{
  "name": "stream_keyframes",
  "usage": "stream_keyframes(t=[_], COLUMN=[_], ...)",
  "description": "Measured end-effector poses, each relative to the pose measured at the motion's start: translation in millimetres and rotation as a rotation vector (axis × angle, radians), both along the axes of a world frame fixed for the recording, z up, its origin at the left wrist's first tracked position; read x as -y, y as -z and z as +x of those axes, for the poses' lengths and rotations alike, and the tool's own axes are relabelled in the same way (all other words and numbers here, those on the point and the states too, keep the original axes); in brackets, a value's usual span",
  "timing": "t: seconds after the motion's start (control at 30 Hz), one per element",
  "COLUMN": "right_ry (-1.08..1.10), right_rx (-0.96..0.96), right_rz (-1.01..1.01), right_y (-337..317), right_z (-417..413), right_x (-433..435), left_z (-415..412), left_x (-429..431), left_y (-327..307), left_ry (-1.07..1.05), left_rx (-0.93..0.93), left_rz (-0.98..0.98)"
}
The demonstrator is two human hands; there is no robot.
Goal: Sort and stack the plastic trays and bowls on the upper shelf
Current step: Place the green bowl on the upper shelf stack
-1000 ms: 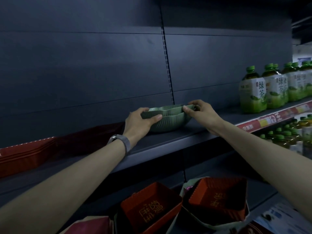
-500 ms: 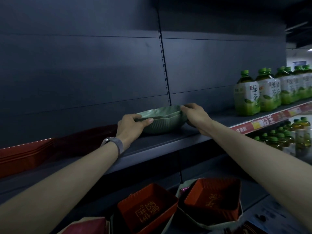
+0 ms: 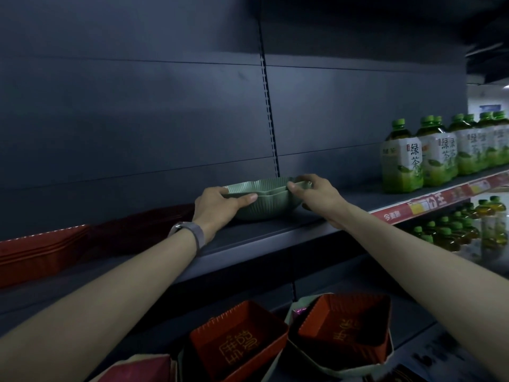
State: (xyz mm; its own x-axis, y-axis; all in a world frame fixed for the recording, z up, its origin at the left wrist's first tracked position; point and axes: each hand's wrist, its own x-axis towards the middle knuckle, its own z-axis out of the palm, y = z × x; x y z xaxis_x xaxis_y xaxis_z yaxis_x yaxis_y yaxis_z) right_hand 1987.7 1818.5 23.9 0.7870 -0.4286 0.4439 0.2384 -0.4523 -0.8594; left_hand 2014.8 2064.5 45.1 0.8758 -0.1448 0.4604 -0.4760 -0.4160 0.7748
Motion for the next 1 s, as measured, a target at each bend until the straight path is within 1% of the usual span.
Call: stream_keyframes(t=[0.13, 0.23, 0.37, 0.53, 0.6, 0.73, 0.87, 1.0], right_ry=[0.013, 0.072, 0.172, 0.175, 0.14, 0.036, -0.08, -0.18], right_rx=[-0.029, -0.034, 0.052, 0.179, 0.223, 0.242, 0.251, 0.256], right_rz=[-0.036, -0.07, -0.024, 0.012, -0.015, -0.103, -0.185, -0.268], right_y=[-2, -3, 4, 10, 12, 19, 14, 2], right_z=[-7, -21, -43, -83, -100, -125, -138, -139], right_x=[-8, -21, -42, -77, -97, -139, -187, -241], left_z=[-2, -6, -23, -65, -84, -116, -135, -146], left_x=[-3, -9, -20, -38, -49, -80, -123, -176], left_y=[-3, -4, -1, 4, 8, 15, 17, 13], left_ry=[-0.019, -0.019, 0.054, 0.109, 0.13, 0.129, 0.073, -0.022], left_rx=[0.004, -0.004, 0.009, 0.082, 0.125, 0.188, 0.237, 0.266], left_rz=[0.01, 0.009, 0.035, 0.04, 0.034, 0.055, 0.095, 0.087])
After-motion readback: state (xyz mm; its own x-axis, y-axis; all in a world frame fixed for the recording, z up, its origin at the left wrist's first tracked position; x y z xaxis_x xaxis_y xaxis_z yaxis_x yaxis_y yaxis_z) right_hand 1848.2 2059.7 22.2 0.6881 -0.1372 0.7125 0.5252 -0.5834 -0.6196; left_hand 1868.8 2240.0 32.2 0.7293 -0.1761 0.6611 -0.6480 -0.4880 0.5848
